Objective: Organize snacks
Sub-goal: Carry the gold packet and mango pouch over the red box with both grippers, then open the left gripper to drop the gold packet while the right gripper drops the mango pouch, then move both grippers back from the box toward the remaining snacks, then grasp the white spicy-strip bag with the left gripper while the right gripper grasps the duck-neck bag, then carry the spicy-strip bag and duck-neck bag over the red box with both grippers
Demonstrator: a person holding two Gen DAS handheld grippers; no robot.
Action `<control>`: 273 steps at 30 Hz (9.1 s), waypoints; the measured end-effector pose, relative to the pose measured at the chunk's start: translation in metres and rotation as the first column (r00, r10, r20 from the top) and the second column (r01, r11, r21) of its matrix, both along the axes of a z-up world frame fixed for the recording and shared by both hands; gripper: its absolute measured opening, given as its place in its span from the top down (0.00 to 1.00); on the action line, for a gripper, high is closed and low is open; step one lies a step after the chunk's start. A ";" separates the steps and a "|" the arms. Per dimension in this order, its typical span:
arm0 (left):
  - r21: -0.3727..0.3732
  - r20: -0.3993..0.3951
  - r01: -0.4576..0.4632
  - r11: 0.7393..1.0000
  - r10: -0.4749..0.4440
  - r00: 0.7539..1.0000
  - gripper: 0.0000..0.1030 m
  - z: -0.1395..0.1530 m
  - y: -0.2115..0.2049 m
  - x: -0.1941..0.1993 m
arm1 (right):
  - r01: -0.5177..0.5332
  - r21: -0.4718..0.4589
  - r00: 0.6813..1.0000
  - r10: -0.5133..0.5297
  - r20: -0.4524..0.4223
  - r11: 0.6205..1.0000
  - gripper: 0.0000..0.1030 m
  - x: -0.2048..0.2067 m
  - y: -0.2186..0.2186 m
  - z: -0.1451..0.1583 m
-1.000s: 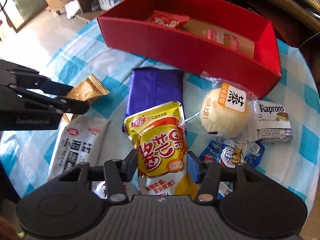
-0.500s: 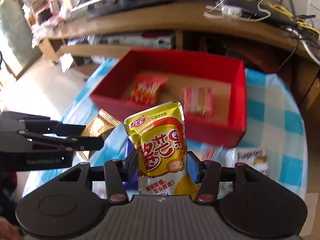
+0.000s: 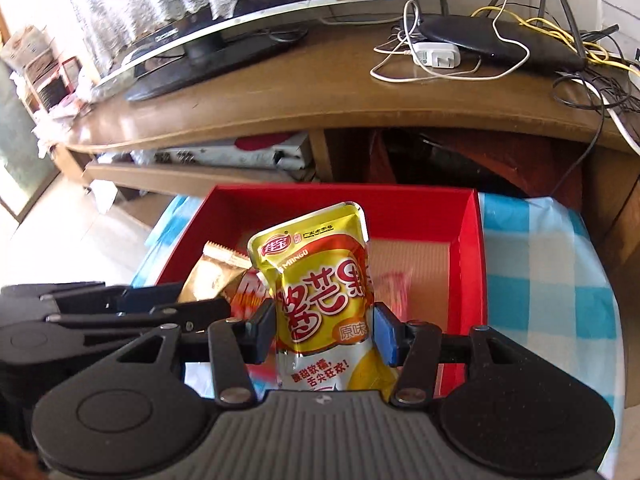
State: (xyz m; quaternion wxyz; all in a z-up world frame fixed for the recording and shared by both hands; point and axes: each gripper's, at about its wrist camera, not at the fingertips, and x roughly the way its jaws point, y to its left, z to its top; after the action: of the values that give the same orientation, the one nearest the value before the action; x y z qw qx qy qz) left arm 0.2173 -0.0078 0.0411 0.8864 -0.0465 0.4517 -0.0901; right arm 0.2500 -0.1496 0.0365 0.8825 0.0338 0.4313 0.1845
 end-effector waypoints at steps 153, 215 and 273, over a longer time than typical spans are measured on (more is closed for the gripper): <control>0.232 -0.276 0.078 0.970 -0.012 0.961 0.09 -0.075 -0.017 -0.179 | -0.212 -0.255 0.975 0.187 -0.120 0.943 0.36 -0.197 -0.023 -0.071; 0.271 -0.016 0.109 0.956 -0.109 0.994 0.51 -0.011 -0.041 -0.176 | -0.168 -0.249 0.984 0.179 0.019 0.954 0.35 -0.188 -0.011 -0.039; 0.324 0.052 -0.025 0.946 0.008 0.999 0.30 -0.034 -0.017 0.020 | 0.012 -0.193 0.998 0.002 0.070 0.981 0.28 0.032 0.008 -0.060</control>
State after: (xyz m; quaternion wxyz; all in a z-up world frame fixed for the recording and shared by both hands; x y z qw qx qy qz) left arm 0.2374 -0.0248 0.0073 0.8937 0.0986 0.4376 -0.0081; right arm 0.2819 -0.1412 -0.0236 0.8966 -0.0573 0.4161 0.1407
